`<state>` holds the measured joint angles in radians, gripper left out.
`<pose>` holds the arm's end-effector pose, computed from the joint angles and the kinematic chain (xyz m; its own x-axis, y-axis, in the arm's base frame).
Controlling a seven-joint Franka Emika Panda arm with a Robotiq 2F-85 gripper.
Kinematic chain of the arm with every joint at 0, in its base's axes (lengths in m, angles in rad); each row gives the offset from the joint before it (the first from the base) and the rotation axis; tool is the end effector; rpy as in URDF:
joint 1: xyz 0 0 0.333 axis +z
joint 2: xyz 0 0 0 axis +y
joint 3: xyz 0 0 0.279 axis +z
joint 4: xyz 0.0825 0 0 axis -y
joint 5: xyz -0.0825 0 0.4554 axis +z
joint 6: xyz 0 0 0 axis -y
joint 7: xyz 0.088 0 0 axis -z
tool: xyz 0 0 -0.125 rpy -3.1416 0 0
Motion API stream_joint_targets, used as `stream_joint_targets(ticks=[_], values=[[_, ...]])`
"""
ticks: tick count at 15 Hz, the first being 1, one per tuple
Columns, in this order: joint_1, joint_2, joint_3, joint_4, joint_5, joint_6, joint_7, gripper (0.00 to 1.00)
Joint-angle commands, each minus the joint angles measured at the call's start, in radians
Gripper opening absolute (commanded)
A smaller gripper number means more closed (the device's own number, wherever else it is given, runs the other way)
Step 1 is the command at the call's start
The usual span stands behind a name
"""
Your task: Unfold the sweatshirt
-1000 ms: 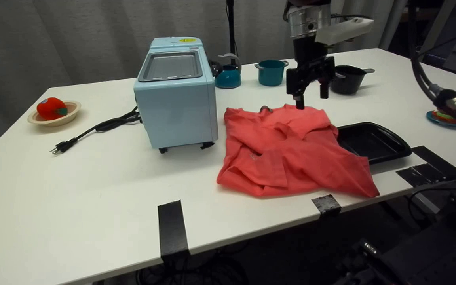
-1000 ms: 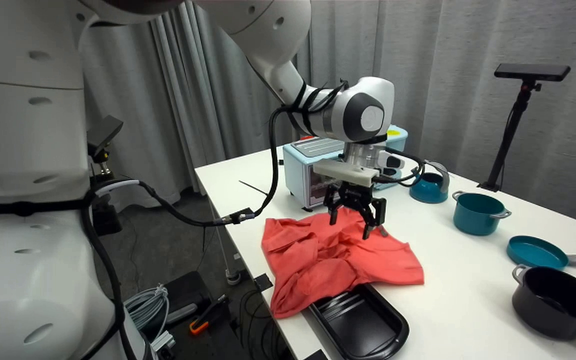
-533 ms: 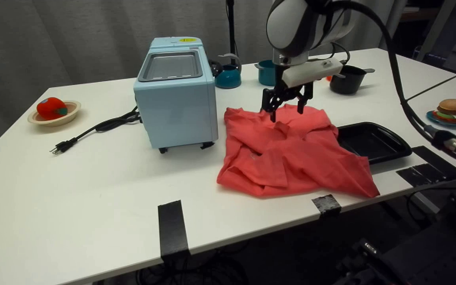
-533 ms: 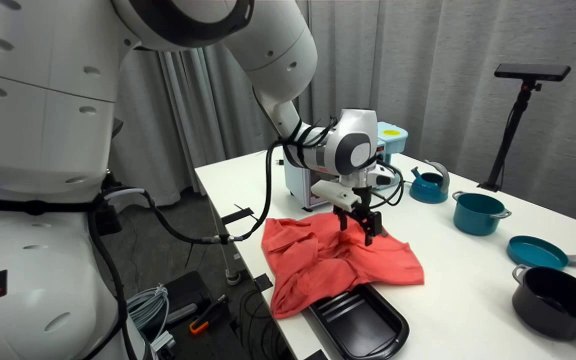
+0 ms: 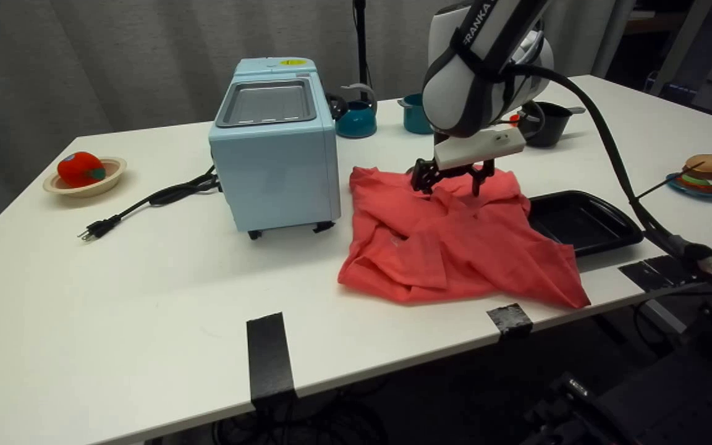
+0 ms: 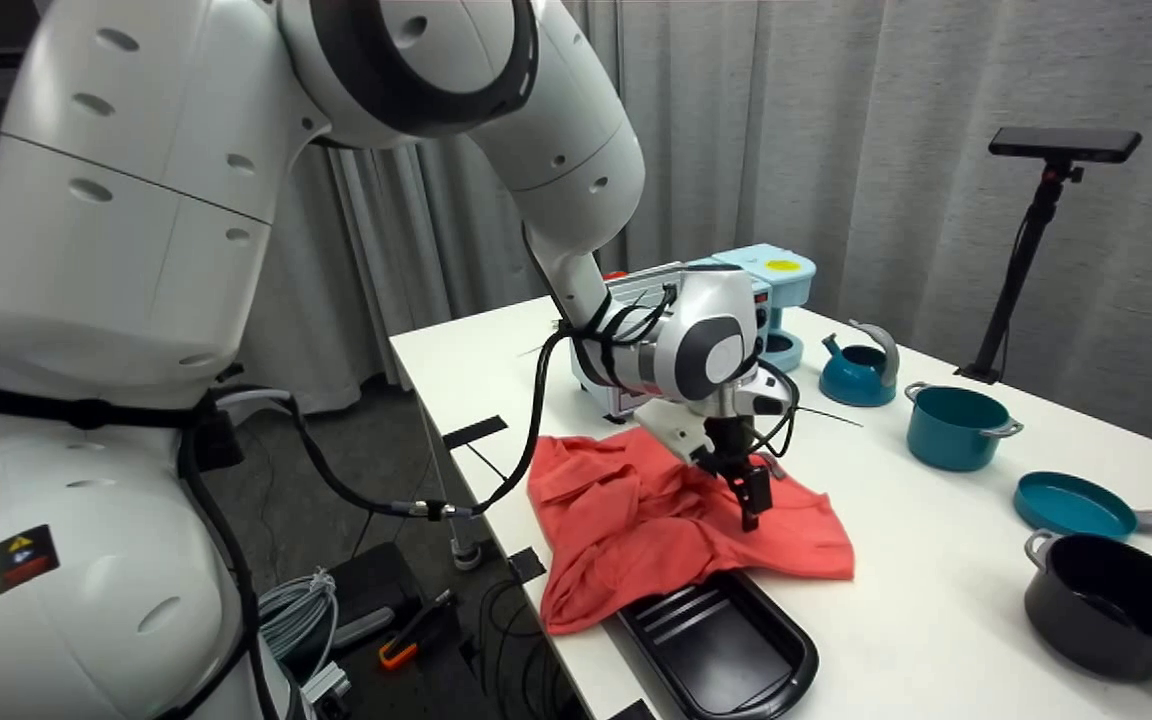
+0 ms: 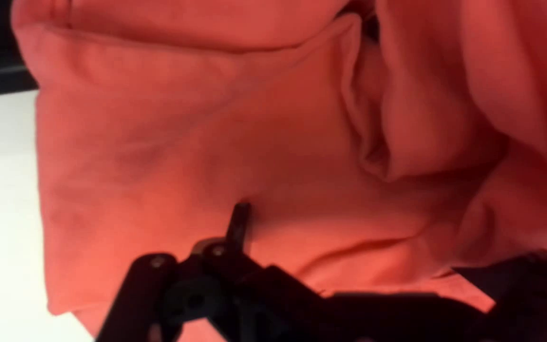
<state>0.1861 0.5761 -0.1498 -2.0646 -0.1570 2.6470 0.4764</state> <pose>0.6025 0.0153 0.0415 0.9608 -0.2690 0.0670 -0.2760 -0.9508 0.1408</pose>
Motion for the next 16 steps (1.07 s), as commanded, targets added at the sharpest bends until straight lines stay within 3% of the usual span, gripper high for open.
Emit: stream_joint_targets(ticks=[1, 6, 16], values=[[0.051, 0.059, -0.092, 0.032, -0.026, 0.03, 0.095, 1.0], [0.054, 0.117, -0.17, 0.097, -0.027, 0.027, 0.151, 1.0], [0.021, 0.287, -0.219, 0.342, 0.007, -0.009, 0.243, 1.0]])
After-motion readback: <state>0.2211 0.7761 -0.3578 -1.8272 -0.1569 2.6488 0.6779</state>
